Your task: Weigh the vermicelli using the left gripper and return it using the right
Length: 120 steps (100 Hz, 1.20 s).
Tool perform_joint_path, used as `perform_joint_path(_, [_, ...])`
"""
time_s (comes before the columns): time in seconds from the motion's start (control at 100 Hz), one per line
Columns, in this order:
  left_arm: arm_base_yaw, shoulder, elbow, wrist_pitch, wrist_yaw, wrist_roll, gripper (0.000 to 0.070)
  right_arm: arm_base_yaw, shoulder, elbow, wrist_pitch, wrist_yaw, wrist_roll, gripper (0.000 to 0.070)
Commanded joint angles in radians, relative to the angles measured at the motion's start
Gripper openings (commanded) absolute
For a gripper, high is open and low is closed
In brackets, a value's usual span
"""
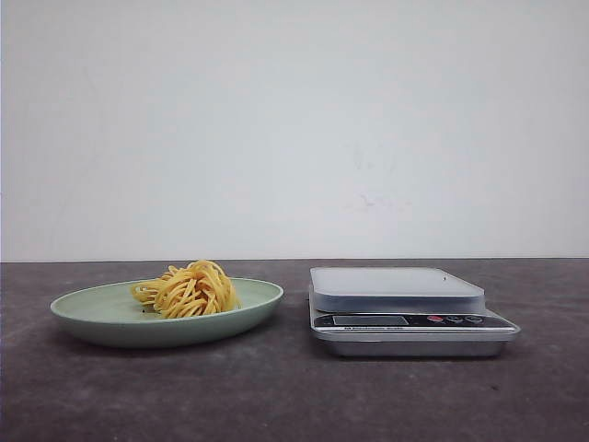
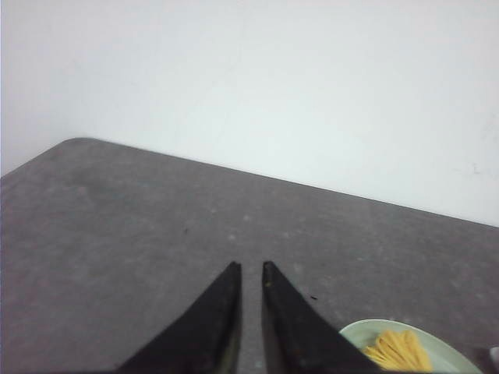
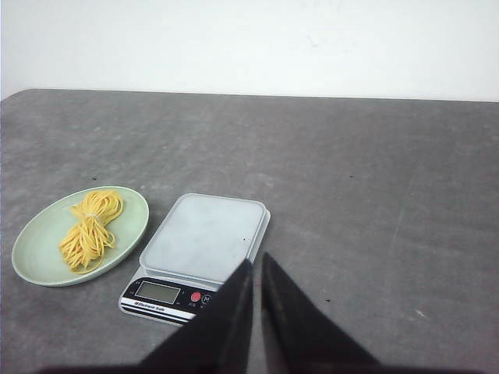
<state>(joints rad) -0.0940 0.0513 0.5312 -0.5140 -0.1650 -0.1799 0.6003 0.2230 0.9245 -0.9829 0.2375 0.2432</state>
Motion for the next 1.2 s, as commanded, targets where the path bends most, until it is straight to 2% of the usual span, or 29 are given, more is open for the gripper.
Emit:
perform_joint_path(0.0, [0.023,-0.031,-0.078,0.097,0.031,0.066,0.0011,0.004,-0.004,0.009,0.011,0.002,0.011,0.0011])
perform_joint_path(0.3, [0.056,-0.048,-0.374,0.344,0.035,0.173,0.0011,0.004,-0.004,0.009,0.011,-0.001,0.011,0.0011])
perform_joint_path(0.46, [0.056,-0.048,-0.478,0.478,0.037,0.175,0.0011,0.004,-0.004,0.009,0.011,-0.001,0.011,0.0012])
perform_joint_path(0.53, [0.056,-0.048,-0.509,0.508,0.063,0.166,0.0011,0.004,-0.004,0.009,0.011,-0.001,0.011,0.0011])
perform_joint_path(0.67, [0.058,-0.048,-0.518,0.48,0.115,0.173,0.0011,0.004,-0.004,0.009,0.011,-0.001,0.011,0.0011])
perform_joint_path(0.78, [0.061,-0.048,-0.518,0.457,0.125,0.176,0.0011,0.004,-0.004,0.009,0.011,-0.001,0.011,0.0011])
perform_joint_path(0.94, [0.064,-0.048,-0.518,0.369,0.163,0.177,0.0011,0.004,-0.004,0.009,0.011,-0.001,0.011,0.0011])
perform_joint_path(1.04, [0.065,-0.048,-0.518,0.322,0.166,0.177,0.0011,0.004,-0.004,0.009,0.011,-0.001,0.011,0.0011])
perform_joint_path(1.19, [0.066,-0.048,-0.518,0.323,0.174,0.175,0.0011,0.004,-0.004,0.009,0.011,-0.001,0.011,0.0011])
